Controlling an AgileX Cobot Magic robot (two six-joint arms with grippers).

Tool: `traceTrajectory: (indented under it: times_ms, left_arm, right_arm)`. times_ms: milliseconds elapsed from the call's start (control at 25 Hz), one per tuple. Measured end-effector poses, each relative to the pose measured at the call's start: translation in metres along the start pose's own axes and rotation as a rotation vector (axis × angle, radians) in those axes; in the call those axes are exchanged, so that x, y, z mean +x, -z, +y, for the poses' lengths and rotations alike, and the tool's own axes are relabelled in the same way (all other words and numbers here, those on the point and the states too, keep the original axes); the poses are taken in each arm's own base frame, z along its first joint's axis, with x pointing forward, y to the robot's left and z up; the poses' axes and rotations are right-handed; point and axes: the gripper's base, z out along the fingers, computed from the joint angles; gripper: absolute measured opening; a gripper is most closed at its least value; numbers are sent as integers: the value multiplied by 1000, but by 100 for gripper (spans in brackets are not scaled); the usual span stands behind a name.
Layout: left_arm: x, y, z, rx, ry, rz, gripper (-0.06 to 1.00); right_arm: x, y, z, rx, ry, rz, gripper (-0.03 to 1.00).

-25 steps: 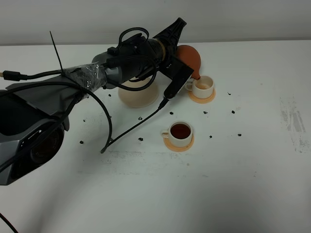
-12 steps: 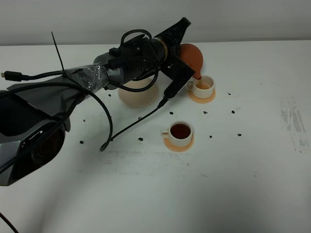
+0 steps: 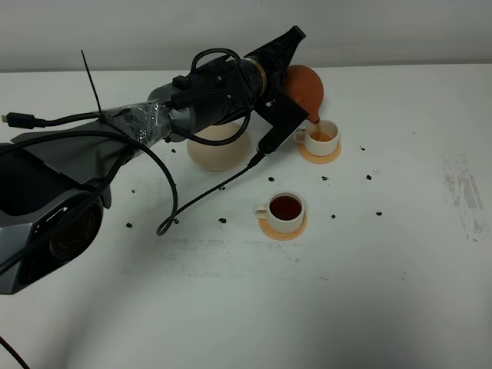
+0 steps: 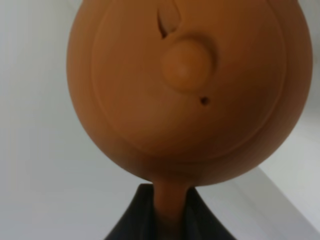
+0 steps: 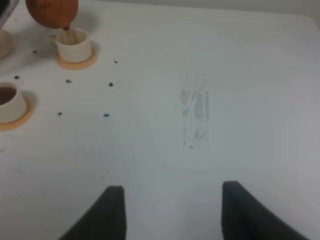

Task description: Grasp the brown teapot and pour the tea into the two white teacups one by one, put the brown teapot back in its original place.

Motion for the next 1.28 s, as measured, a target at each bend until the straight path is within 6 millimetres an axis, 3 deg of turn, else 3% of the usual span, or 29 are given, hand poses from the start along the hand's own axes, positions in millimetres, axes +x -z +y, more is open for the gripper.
traceTrajectory:
  times_ms: [1280]
  left_arm:
    - [-1,0,7,-72,-141,-1,12]
  right_arm:
    - [0,0,0,0,0,0,45]
